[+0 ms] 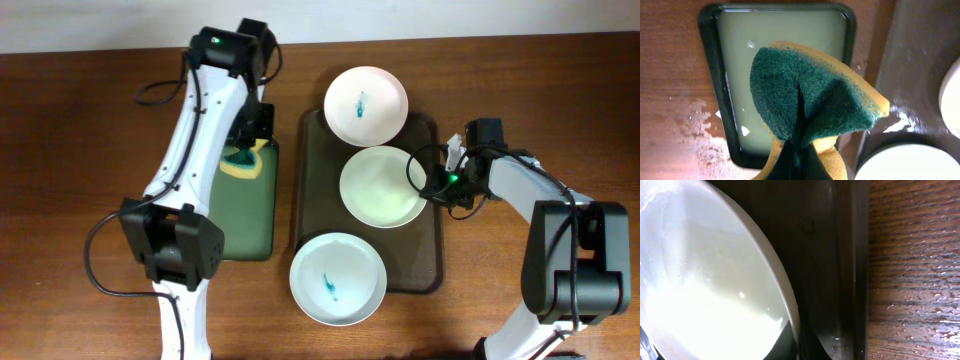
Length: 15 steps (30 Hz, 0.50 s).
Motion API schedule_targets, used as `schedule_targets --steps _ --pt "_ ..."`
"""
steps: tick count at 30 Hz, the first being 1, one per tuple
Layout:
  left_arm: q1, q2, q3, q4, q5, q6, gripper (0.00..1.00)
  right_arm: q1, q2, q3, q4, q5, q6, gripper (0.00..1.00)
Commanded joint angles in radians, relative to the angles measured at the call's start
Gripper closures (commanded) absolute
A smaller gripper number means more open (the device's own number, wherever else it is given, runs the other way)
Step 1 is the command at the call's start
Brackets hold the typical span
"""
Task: Clean dirty plates on tray and stack at the side
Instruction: 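Return the sponge to the black tray with the left gripper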
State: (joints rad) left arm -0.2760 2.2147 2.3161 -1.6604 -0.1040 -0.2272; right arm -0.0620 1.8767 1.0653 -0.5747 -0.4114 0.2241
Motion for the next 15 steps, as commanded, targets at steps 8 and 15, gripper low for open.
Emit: schedule_targets --steps 8,15 --pt "0.101 -0.035 -0.585 0.495 0.010 -0.018 1.00 0.004 0.032 -0.028 -0.036 0.084 -0.010 0.96" --pt "0.101 -0.061 -0.544 0.457 0.044 -0.018 0.46 0.004 0.032 -0.028 -0.032 0.082 -0.010 0.78"
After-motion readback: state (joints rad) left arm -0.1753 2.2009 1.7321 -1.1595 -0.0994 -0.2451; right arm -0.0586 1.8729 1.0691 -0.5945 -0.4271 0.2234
